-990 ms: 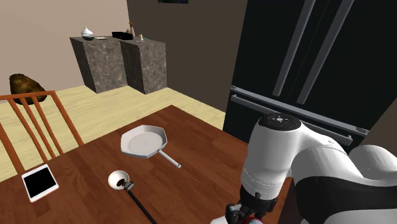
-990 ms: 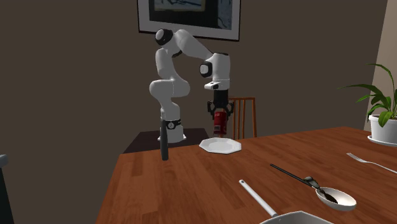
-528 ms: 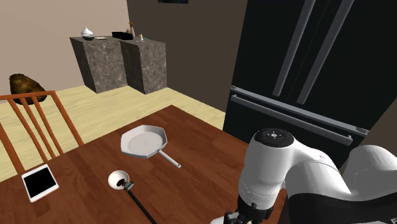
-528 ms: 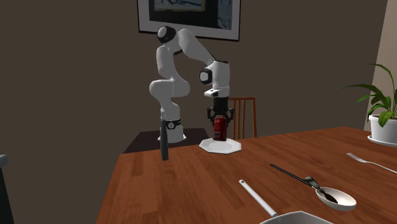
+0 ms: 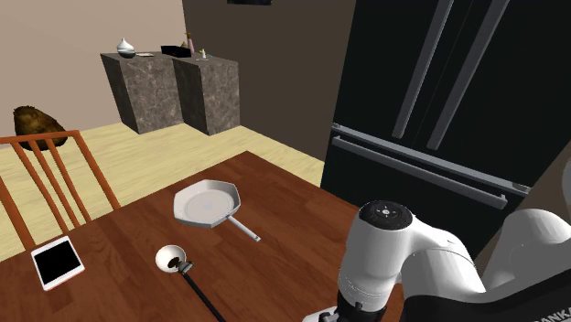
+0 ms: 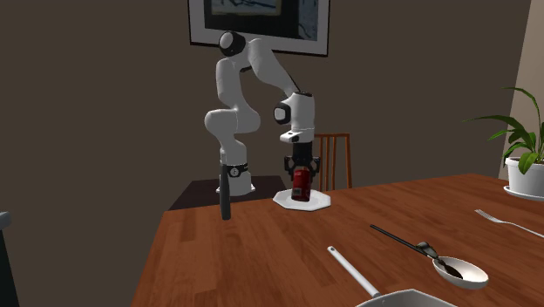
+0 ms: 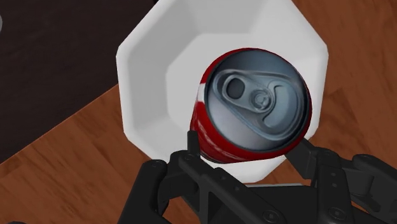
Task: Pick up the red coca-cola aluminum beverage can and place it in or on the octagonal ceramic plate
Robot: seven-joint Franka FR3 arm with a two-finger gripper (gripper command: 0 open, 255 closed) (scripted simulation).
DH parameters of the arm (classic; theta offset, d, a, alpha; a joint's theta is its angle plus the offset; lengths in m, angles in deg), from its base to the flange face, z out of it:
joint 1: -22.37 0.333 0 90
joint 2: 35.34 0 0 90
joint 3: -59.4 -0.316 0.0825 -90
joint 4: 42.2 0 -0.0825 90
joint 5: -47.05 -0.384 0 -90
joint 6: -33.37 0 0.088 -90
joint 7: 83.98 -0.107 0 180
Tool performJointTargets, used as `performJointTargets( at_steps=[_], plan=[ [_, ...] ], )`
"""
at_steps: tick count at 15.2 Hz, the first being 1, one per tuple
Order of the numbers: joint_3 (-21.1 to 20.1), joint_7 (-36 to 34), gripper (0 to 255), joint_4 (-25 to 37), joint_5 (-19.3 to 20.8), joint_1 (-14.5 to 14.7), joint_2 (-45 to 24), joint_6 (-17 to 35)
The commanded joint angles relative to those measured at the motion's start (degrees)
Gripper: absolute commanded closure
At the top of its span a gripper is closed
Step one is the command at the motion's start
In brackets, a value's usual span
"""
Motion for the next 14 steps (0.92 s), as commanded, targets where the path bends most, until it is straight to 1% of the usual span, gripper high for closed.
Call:
performJointTargets(
  at_steps=[1, 6, 7, 12, 14],
  plan=[
    [-0.18, -0.07, 255, -0.17, -0.03, 0.0, -0.4, 0.36],
    [-0.17, -0.08, 255, -0.17, -0.02, 0.01, -0.41, 0.36],
    [-0.15, -0.06, 0, -0.21, -0.07, 0.07, -0.31, 0.3],
    [-0.17, -0.08, 0, -0.17, -0.02, 0.01, -0.41, 0.36],
    [1.89, 0.26, 0, 0.82, 0.16, 0.81, 5.1, -6.1]
  ],
)
